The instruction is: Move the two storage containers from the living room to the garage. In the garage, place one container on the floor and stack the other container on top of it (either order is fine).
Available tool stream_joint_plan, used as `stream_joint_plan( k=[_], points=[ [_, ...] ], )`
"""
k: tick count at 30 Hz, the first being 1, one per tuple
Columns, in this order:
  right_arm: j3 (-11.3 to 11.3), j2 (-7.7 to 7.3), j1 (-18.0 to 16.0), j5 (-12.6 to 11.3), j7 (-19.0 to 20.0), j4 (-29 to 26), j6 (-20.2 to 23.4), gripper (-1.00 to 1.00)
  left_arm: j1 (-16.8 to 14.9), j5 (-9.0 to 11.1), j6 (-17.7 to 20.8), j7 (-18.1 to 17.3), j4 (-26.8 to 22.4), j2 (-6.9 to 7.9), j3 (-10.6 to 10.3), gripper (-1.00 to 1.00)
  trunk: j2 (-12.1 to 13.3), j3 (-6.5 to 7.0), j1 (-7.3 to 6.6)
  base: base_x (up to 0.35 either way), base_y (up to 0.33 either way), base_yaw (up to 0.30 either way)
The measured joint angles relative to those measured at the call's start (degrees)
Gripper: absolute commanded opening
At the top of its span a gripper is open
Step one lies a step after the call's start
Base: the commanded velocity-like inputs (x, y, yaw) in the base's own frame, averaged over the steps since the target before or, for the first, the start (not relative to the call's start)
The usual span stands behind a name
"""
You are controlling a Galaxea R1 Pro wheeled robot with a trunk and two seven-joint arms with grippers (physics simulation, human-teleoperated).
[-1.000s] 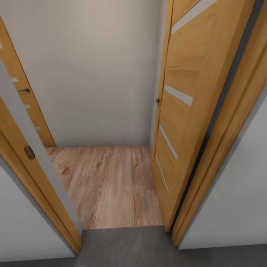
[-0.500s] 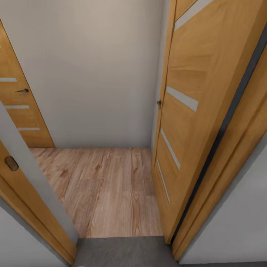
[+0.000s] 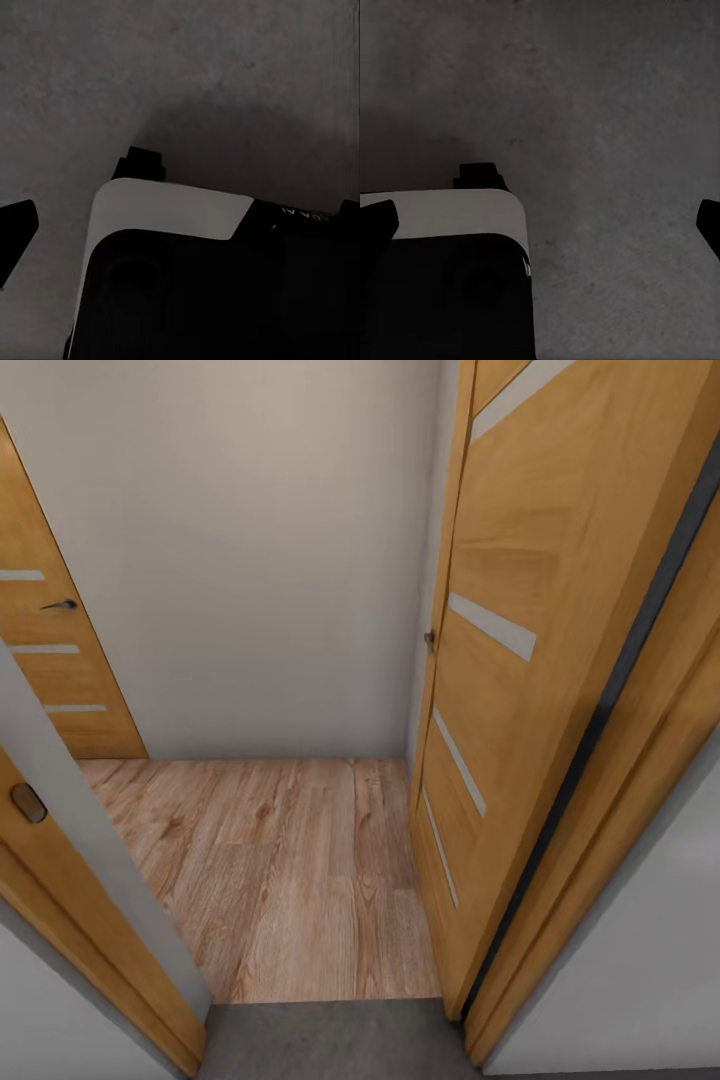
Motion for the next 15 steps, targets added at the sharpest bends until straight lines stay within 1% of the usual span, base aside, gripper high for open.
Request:
stream_joint_plan(
  k=[3, 6, 9, 15],
  points=[
    [0.0, 0.10, 0.0, 0.1, 1.6, 0.0, 0.0, 1.00, 0.5, 0.0, -0.2, -1.2, 0.0, -0.03, 0.0, 1.00, 0.0, 0.00, 0.00, 0.000, 0.000, 0.000],
    [0.0, 0.04, 0.0, 0.1, 4.5, 0.0, -0.3, 1.00, 0.5, 0.0, -0.3, -1.4, 0.0, 0.02, 0.0, 1.00, 0.0, 0.00, -0.01, 0.061, 0.022, 0.000],
    [0.0, -0.15, 0.0, 0.1, 6.7, 0.0, -0.4, 1.00, 0.5, -0.2, -0.3, -1.3, 0.0, 0.10, 0.0, 1.00, 0.0, 0.00, -0.02, 0.222, 0.116, 0.000],
    [0.0, -0.47, 0.0, 0.0, 7.5, 0.0, -0.3, 1.00, 0.6, -0.4, -0.2, -1.0, -0.1, 0.21, -0.1, 1.00, 0.0, 0.00, -0.03, 0.291, 0.150, 0.000]
  ],
)
